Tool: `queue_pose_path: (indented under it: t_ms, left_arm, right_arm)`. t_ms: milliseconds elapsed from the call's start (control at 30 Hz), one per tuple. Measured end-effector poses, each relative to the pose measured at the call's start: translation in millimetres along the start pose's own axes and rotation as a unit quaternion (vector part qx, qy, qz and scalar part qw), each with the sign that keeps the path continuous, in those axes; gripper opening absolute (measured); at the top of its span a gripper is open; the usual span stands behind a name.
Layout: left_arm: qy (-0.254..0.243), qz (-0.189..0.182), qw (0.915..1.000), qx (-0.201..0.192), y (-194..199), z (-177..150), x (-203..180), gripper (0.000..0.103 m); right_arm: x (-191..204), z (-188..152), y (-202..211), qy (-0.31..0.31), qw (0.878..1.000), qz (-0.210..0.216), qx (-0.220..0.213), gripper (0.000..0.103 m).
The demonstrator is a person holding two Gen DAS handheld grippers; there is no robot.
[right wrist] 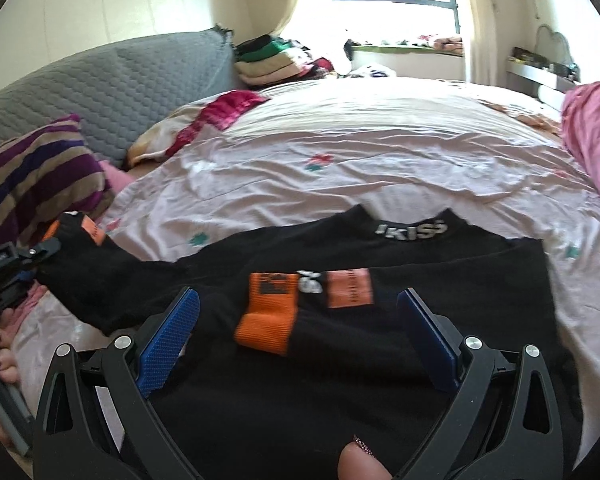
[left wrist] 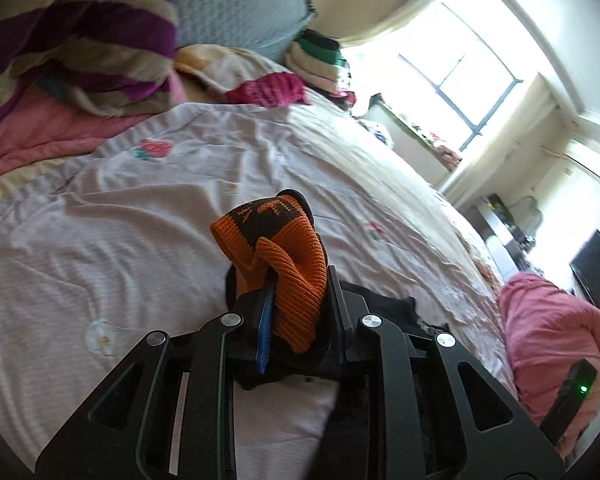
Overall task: Fold small clothes
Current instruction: 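Carry the cuff across the shirt body with the left gripper and release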
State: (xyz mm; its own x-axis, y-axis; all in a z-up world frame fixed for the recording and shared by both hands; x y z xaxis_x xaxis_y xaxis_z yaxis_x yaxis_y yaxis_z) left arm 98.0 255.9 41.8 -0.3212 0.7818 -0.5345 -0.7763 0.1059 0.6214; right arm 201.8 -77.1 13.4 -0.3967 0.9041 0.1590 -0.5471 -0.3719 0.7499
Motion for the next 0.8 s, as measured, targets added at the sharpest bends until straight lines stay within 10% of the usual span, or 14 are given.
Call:
queue_pose_path:
  t_ms: [800]
  left_arm:
    - [-0.104, -0.082, 0.9875, 0.084, -46.6, -48.6, -95.6, 0.015]
  right_arm:
    - [-121.0, -35.2, 44.5, -0.157, 0.986, -0.048, -0.032, 0.098]
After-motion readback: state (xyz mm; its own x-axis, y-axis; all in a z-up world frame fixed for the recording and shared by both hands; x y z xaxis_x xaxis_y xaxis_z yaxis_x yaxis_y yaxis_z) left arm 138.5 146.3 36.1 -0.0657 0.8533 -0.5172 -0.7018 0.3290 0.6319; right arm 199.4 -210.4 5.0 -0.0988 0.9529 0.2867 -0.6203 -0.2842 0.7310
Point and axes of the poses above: each gripper's, at about its wrist camera, not at the fingertips, and y roughly against the way its jaws point, x to its left, z to its top, the point moved 2 cm from there along -y, roughly the way its jaws point, and after that the axes turned 10 degrees about x, right-handed, at the moved point
